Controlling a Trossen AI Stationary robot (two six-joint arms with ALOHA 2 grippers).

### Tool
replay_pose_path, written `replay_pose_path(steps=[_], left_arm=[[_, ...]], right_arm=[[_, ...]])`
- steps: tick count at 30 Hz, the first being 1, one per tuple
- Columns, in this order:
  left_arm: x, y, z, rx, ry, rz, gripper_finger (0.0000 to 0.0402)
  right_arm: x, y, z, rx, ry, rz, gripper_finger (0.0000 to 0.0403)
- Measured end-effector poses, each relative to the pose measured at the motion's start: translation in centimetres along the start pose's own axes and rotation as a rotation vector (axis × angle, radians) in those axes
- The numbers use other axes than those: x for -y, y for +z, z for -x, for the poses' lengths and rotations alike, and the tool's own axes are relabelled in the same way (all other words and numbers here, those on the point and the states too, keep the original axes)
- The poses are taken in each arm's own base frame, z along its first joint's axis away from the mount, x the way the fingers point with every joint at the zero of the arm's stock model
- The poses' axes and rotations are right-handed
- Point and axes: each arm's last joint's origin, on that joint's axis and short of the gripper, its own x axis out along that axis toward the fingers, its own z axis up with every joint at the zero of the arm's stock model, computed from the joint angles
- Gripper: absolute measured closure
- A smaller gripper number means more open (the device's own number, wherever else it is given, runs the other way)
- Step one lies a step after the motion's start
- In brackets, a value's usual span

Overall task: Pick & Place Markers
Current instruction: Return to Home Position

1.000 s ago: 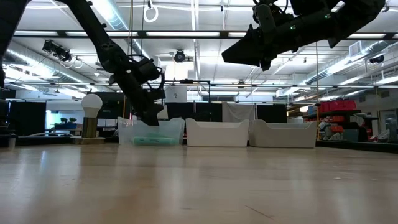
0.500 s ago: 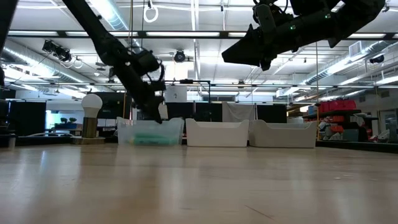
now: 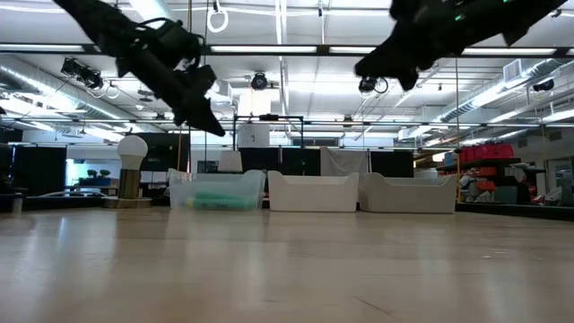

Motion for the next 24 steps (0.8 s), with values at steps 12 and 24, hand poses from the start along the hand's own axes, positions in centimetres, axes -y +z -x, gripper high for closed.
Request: replay_pose_path(steps=[12, 24], left_arm=[[5.4, -6.4, 0.4, 0.133, -0.208, 0.127, 0.0394], [7.5, -6.4, 0.7, 0.2, -0.185, 0.109, 0.0385]], right_arm=[[1.1, -0.7, 7.8, 0.026, 0.235, 0.028, 0.0392], [2.3, -7.3, 11.5, 0.174, 0.28, -0.144, 0.0387]])
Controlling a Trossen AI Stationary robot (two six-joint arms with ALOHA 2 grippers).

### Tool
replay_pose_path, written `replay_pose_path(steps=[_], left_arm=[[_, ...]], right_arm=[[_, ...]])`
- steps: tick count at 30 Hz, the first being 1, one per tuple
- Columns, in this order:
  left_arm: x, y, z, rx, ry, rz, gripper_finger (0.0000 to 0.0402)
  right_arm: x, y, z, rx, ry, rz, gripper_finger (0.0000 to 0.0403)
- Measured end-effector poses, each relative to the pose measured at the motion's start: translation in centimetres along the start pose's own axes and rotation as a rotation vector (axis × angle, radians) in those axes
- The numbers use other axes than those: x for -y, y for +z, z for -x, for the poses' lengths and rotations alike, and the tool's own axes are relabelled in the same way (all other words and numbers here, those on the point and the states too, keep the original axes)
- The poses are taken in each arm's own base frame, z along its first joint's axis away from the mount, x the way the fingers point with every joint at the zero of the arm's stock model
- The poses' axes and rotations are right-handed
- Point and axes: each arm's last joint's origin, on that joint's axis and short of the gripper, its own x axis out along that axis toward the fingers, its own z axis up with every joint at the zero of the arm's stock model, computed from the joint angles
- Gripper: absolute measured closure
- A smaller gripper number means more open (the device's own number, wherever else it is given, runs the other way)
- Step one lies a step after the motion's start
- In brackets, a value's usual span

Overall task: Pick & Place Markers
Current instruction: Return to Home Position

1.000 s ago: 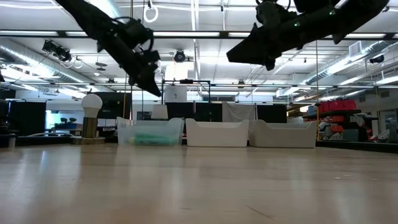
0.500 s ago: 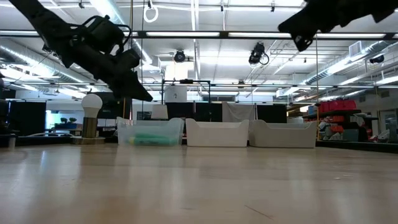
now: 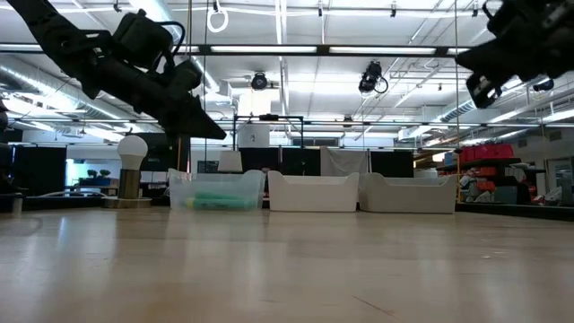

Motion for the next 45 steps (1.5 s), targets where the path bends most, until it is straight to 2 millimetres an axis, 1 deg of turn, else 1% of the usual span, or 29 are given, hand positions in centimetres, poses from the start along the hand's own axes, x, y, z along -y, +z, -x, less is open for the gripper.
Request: replay_pose_path(steps=[4, 11, 17, 21, 26, 32, 39, 45], left_arm=[[0.0, 0.2, 0.0, 0.022, 0.013, 0.001, 0.0386], [0.0, 0.4, 0.0, 0.045, 0.009, 0.01, 0.039], [0.0, 0.4, 0.0, 0.045, 0.009, 0.026, 0.039], [0.1, 0.4, 0.0, 0.046, 0.008, 0.031, 0.039], [0.0, 0.4, 0.0, 0.047, 0.01, 0.043, 0.039], [0.0, 0.4, 0.0, 0.047, 0.011, 0.049, 0.039], [0.1, 0.6, 0.0, 0.065, 0.007, 0.049, 0.039], [0.1, 1.5, 0.9, 0.115, -0.081, -0.005, 0.0397]], right_arm=[[0.4, -1.9, 0.4, 0.014, 0.011, -0.041, 0.0387], [0.8, -4.1, 0.3, 0.115, 0.116, -0.013, 0.0387], [0.7, -3.8, 0.4, 0.148, 0.112, 0.06, 0.0398], [0.7, -3.9, 0.4, 0.143, 0.096, 0.059, 0.0399], [0.6, -4.2, 0.3, 0.134, 0.01, 0.087, 0.04], [0.2, -4.3, 0.3, 0.124, 0.036, 0.115, 0.0397], [0.1, -4.4, 0.3, 0.12, 0.043, 0.121, 0.0397], [0.1, -4.4, 0.3, 0.121, 0.044, 0.121, 0.0393]])
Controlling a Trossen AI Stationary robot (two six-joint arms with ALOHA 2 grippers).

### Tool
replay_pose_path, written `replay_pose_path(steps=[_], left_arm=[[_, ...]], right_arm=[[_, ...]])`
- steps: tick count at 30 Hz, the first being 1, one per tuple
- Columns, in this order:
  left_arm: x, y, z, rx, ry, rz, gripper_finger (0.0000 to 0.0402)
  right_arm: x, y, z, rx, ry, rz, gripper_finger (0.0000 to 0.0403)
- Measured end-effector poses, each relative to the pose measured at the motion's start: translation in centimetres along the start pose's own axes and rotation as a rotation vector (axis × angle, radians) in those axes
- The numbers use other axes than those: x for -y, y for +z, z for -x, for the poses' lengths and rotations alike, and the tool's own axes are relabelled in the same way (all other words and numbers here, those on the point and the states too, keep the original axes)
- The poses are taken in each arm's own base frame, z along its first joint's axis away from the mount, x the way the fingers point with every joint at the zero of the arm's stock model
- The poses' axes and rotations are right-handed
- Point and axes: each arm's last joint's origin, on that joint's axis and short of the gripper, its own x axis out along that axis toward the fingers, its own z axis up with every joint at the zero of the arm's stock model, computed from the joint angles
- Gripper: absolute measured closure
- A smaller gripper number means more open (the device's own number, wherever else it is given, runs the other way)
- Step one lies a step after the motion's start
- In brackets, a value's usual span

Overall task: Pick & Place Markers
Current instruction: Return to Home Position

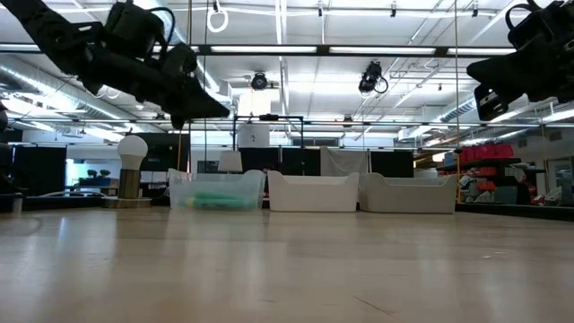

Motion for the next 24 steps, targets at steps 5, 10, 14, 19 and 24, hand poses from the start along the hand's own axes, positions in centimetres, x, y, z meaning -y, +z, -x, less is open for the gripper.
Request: replay_pose_path(steps=[5, 10, 14, 19, 24], left_arm=[[-1.0, 0.7, 2.4, 0.123, -0.004, -0.029, 0.0395], [-1.4, -0.9, 5.3, 0.2, 0.026, -0.011, 0.0398], [-1.1, -2.2, 6.9, 0.264, 0.002, 0.036, 0.0398], [0.2, -3.0, 8.0, 0.322, -0.067, 0.038, 0.0399], [1.5, -4.3, 8.2, 0.317, -0.152, 0.001, 0.0399]], right_arm=[[0.0, 0.0, 0.0, 0.0, 0.001, 0.0, 0.0392], [0.0, 0.0, 0.0, 0.001, 0.001, 0.0, 0.0392], [0.0, 0.0, 0.0, 0.002, 0.001, 0.0, 0.0392], [0.0, 0.0, 0.0, 0.002, 0.001, 0.001, 0.0392], [0.0, 0.0, 0.0, 0.002, 0.001, 0.001, 0.0392]])
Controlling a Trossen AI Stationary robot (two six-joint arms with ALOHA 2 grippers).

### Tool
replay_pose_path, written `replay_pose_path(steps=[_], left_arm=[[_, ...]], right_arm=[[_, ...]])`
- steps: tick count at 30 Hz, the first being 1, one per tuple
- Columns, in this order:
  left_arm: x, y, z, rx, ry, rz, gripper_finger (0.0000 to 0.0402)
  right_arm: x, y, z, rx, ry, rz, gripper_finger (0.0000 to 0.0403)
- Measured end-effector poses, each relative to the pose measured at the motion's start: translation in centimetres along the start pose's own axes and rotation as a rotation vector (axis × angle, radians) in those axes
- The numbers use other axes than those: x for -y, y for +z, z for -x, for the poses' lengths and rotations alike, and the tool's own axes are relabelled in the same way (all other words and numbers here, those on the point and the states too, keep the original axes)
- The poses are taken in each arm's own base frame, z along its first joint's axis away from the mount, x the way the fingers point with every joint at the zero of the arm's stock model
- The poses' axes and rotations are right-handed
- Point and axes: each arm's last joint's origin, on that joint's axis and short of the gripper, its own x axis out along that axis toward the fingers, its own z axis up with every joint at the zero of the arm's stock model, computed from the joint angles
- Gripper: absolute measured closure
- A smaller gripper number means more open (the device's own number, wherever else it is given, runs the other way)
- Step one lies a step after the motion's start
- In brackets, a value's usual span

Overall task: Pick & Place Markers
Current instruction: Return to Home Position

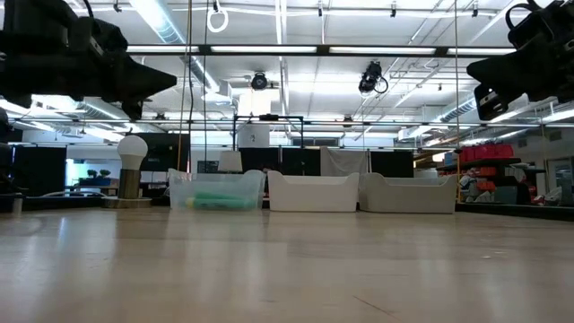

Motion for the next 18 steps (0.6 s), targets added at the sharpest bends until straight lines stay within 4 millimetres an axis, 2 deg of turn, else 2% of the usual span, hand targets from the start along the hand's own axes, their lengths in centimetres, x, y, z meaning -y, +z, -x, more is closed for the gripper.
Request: replay_pose_path(steps=[10, 18], left_arm=[[1.6, 0.1, 0.4, 0.019, -0.096, -0.048, 0.0398], [2.0, 0.3, 1.6, 0.041, -0.081, -0.075, 0.0399]], right_arm=[[0.0, 0.0, 0.0, 0.0, 0.0, 0.0, 0.0392], [0.0, 0.0, 0.0, 0.0, 0.0, 0.0, 0.0392]])
